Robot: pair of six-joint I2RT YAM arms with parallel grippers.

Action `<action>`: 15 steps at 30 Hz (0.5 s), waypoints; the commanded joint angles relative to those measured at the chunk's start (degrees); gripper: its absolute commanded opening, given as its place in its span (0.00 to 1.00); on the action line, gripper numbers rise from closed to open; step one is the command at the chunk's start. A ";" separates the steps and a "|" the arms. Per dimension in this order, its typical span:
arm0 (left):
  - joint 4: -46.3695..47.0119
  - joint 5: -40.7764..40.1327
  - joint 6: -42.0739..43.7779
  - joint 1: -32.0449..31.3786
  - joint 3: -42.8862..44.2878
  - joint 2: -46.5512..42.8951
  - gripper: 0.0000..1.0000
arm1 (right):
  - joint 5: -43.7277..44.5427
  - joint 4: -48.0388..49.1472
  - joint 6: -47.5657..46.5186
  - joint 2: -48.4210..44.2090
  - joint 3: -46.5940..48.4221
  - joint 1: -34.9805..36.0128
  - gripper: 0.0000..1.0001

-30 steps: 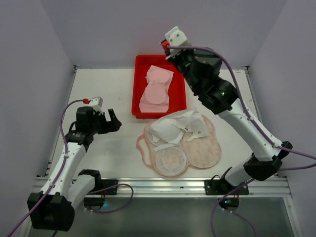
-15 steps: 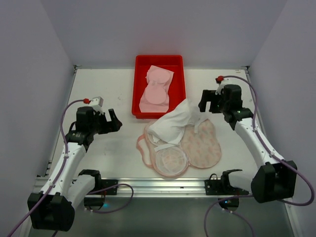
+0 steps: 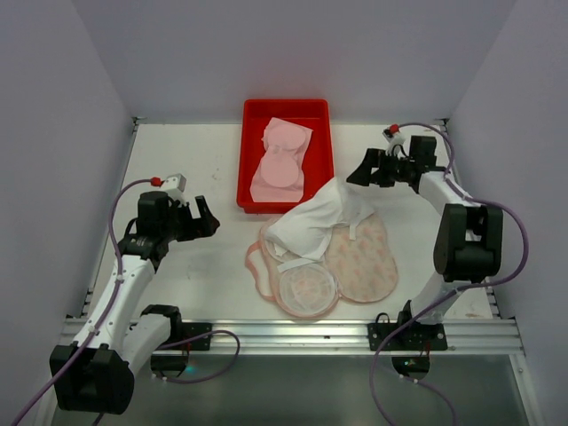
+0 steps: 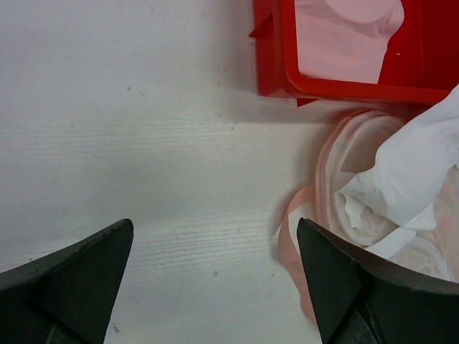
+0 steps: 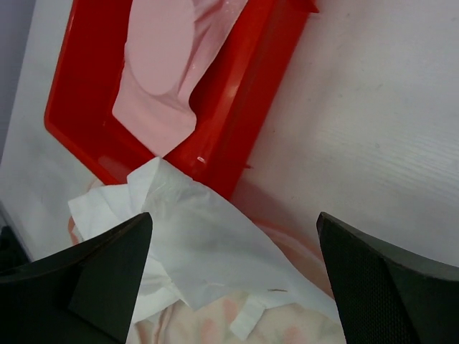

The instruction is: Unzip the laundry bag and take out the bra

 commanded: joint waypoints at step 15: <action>1.20 1.66 0.85 0.58 -0.43 -0.46 1.00 | -22.33 -14.41 -12.62 12.57 12.51 0.69 0.99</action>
